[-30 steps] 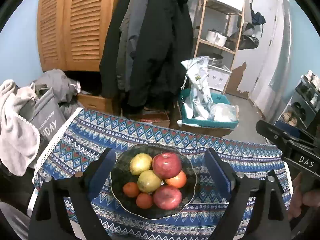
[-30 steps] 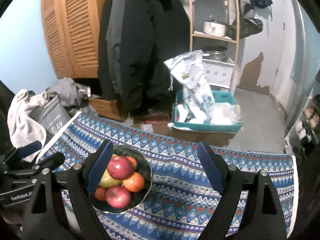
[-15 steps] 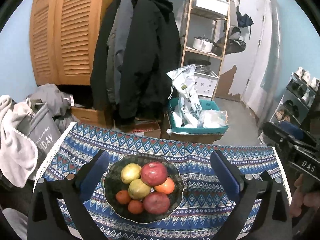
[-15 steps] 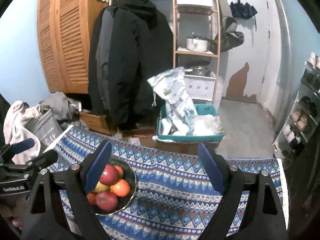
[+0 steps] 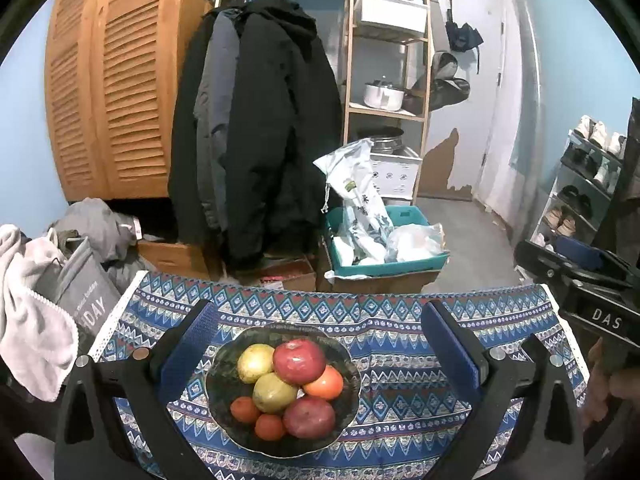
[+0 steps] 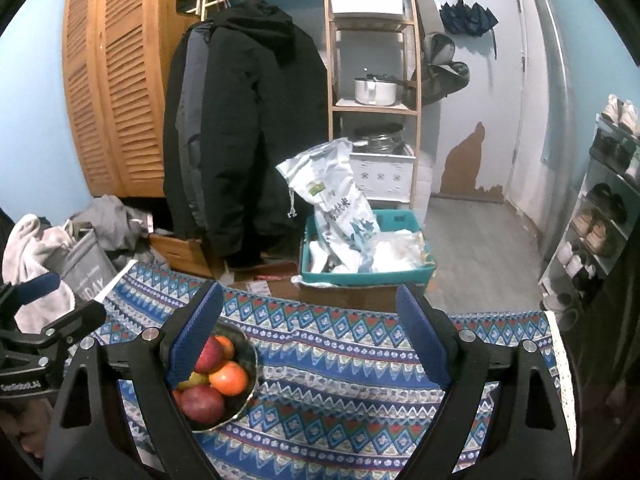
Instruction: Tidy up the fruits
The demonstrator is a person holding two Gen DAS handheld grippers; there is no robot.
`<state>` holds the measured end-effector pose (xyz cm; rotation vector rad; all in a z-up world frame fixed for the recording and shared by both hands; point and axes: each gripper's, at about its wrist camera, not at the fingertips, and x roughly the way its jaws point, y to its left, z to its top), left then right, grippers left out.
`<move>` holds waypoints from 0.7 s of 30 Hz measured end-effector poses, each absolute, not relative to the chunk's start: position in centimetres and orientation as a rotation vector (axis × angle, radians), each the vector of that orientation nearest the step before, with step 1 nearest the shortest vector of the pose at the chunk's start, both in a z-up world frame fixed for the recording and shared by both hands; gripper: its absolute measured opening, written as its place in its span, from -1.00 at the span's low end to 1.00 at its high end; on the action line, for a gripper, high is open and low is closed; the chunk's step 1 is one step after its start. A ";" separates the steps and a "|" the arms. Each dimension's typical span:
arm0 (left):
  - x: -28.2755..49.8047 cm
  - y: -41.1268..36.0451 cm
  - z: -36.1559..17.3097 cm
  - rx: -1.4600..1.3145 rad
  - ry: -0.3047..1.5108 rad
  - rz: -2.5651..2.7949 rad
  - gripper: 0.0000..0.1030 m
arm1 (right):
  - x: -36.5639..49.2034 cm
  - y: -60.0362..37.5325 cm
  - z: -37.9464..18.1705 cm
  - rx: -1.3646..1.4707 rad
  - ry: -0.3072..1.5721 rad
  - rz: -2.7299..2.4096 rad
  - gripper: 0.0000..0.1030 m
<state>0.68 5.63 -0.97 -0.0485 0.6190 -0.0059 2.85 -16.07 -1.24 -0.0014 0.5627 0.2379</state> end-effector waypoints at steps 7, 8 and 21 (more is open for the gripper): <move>0.7 5.2 -0.8 -0.040 0.615 -0.009 0.98 | 2.9 -16.4 -1.2 -0.003 0.564 0.234 0.70; 0.7 5.1 -0.7 -0.038 0.613 -0.010 0.98 | 2.9 -16.4 -1.2 -0.003 0.564 0.236 0.70; 0.7 5.0 -0.5 -0.036 0.603 -0.020 0.98 | 2.9 -16.5 -1.3 -0.003 0.566 0.236 0.70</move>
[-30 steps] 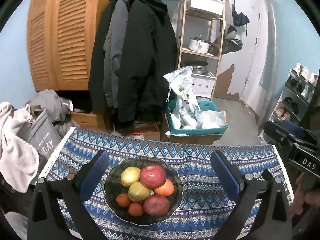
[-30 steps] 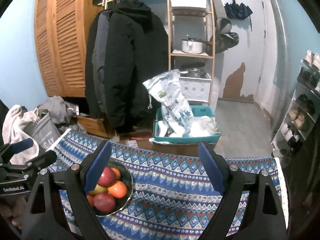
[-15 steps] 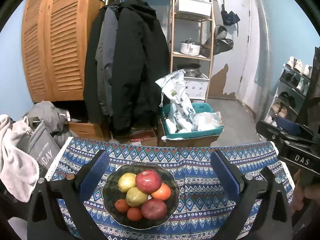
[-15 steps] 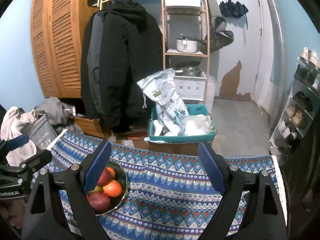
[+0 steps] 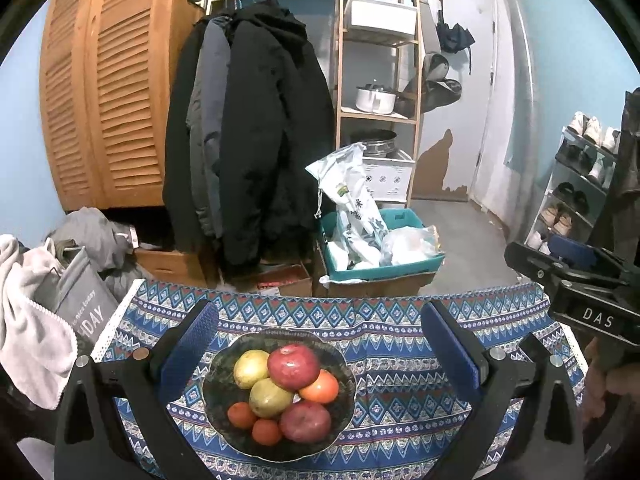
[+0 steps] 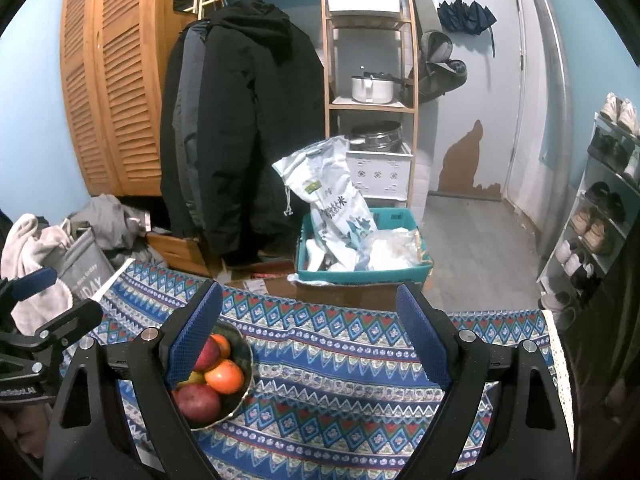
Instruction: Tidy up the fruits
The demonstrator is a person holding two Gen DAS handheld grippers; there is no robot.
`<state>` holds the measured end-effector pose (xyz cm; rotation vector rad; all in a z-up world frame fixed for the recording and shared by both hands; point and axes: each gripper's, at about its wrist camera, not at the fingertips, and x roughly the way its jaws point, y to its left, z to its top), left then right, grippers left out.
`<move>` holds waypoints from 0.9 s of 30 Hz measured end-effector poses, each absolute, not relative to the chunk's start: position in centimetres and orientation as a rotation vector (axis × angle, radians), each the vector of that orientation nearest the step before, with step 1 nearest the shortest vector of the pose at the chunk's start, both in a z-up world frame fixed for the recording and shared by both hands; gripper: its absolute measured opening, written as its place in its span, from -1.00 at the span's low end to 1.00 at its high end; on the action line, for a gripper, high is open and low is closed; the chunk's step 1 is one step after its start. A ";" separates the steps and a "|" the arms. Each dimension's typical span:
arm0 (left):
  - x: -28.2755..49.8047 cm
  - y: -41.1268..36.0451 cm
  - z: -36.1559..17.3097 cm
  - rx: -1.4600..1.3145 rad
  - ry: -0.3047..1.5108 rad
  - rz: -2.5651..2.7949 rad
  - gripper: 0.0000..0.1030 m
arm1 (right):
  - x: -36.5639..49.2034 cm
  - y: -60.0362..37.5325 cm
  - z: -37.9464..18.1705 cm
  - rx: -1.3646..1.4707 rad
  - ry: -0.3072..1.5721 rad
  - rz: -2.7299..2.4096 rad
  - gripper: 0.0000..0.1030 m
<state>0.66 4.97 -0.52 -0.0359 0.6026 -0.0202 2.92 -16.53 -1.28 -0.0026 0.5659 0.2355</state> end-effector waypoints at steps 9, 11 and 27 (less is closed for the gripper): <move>0.6 5.0 -0.4 -0.045 0.602 -0.020 0.98 | 2.9 -16.9 -1.2 -0.003 0.562 0.227 0.70; 0.6 5.0 -0.5 -0.046 0.599 -0.020 0.98 | 2.9 -17.0 -1.2 -0.004 0.561 0.225 0.70; 0.3 4.7 -0.1 -0.049 0.585 -0.030 0.98 | 2.4 -16.9 -0.5 -0.005 0.538 0.218 0.70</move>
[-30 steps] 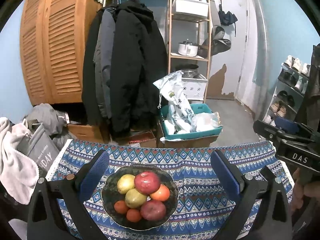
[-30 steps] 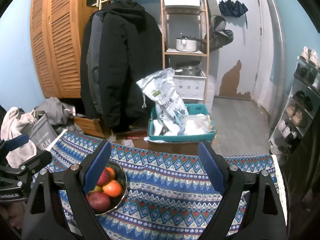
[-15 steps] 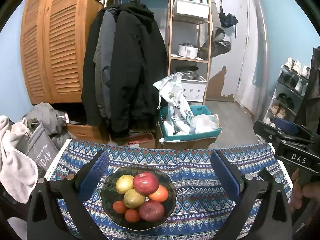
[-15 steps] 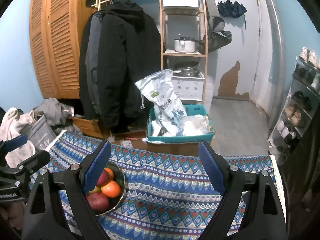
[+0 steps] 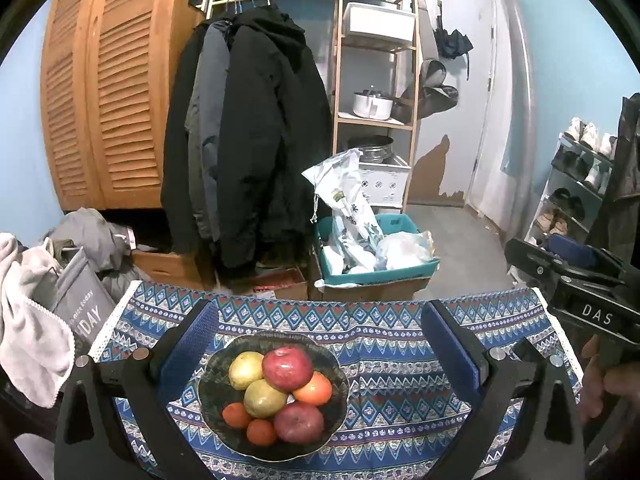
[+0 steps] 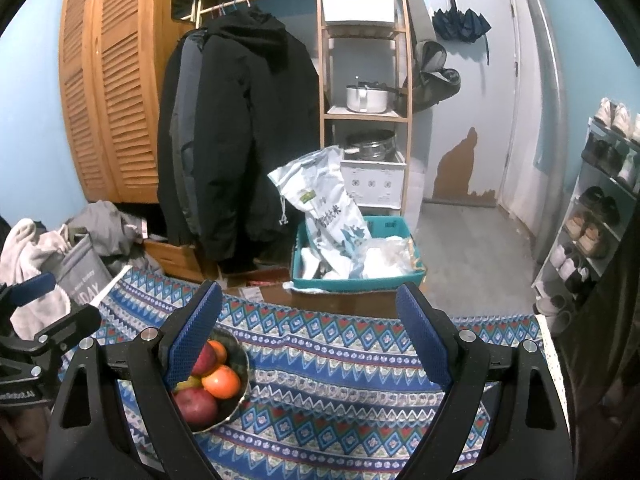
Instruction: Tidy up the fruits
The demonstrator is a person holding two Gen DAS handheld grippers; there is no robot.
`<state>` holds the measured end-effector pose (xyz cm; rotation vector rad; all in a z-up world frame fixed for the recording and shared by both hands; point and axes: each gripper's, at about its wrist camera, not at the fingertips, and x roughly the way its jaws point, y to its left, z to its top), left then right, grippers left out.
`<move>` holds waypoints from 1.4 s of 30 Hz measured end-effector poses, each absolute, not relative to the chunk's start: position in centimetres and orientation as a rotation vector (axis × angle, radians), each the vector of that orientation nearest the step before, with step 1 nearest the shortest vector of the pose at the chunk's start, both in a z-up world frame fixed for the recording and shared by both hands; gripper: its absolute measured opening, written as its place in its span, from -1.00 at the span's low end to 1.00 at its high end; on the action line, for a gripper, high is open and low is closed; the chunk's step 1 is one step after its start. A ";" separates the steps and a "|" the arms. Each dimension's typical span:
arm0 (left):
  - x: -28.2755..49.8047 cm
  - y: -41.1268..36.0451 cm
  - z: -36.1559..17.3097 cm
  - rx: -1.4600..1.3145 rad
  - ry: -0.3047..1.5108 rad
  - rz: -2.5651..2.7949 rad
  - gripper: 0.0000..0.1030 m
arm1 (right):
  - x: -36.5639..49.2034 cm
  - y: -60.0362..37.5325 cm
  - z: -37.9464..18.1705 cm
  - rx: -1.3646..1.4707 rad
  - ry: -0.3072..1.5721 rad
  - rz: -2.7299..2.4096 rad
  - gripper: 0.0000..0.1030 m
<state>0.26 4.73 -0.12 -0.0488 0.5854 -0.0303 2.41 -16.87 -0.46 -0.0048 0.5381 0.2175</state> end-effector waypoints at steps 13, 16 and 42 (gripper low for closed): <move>0.2 4.1 0.1 -0.015 0.572 -0.006 0.98 | 2.4 -16.9 -0.3 -0.005 0.536 0.216 0.71; 0.1 3.9 0.2 -0.010 0.572 -0.010 0.98 | 2.4 -16.9 -0.3 -0.005 0.535 0.217 0.71; 0.0 3.9 0.4 -0.040 0.581 -0.030 0.98 | 2.5 -17.5 0.7 -0.003 0.523 0.210 0.71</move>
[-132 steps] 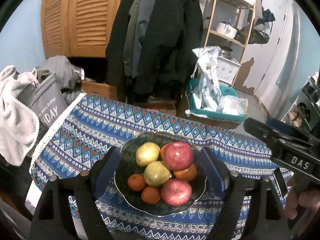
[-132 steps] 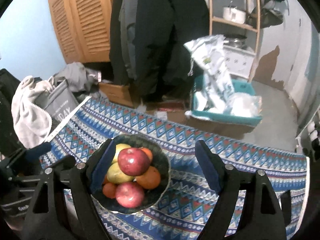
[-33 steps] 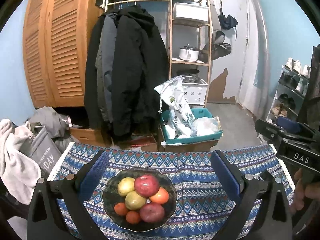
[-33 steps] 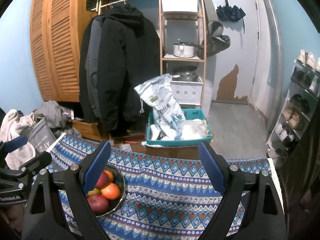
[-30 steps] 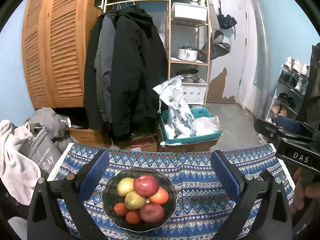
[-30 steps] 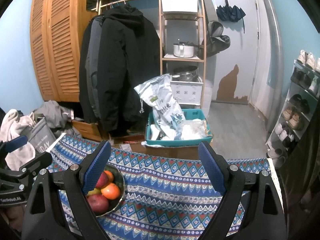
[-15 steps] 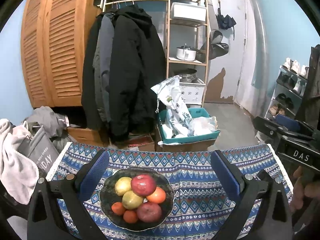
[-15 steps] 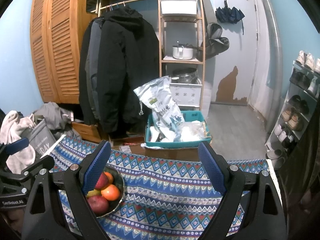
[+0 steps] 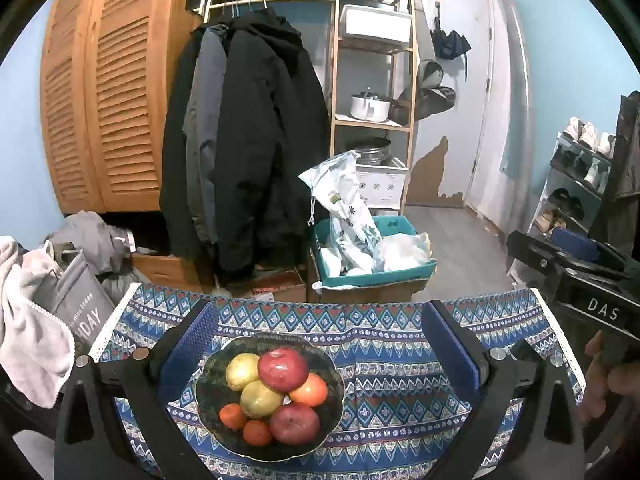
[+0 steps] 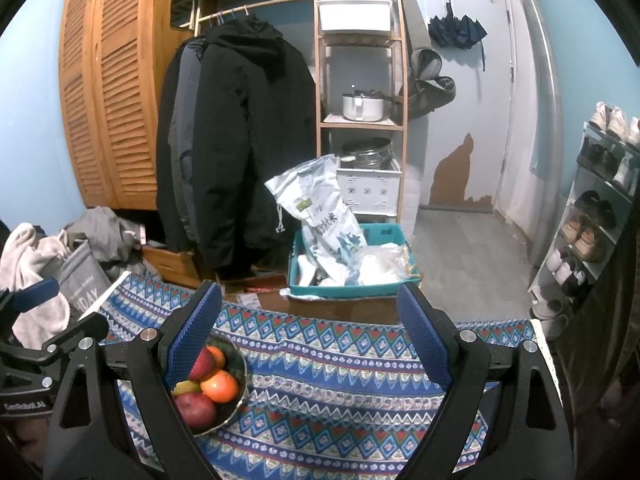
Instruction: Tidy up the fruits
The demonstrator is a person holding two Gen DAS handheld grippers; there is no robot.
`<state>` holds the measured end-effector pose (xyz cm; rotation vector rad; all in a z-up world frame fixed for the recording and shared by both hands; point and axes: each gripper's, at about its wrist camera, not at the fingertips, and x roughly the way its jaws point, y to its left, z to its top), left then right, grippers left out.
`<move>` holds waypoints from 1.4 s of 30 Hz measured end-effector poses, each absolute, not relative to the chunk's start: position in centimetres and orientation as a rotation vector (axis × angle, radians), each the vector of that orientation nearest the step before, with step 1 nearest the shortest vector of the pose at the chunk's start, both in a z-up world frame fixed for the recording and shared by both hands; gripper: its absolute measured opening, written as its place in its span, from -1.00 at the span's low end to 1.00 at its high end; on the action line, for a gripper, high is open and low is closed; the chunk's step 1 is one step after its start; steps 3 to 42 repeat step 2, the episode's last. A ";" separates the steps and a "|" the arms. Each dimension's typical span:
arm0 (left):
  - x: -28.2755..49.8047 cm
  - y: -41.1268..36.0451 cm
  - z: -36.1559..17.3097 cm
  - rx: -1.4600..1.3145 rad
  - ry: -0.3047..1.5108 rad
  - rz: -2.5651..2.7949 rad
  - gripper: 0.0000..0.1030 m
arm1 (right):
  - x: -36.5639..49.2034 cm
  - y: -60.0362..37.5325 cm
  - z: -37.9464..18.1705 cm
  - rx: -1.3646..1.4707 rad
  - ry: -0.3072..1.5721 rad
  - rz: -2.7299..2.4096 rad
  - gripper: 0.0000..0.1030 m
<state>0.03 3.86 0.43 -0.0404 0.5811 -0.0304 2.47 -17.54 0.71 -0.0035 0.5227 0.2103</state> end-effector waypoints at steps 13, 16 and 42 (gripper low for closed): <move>0.0 3.9 0.4 -0.041 0.582 -0.028 0.98 | 2.4 -17.6 0.7 -0.003 0.522 0.210 0.71; 0.0 3.9 0.4 -0.041 0.582 -0.028 0.98 | 2.4 -17.6 0.7 -0.003 0.522 0.210 0.71; 0.0 3.9 0.4 -0.041 0.582 -0.028 0.98 | 2.4 -17.6 0.7 -0.003 0.522 0.210 0.71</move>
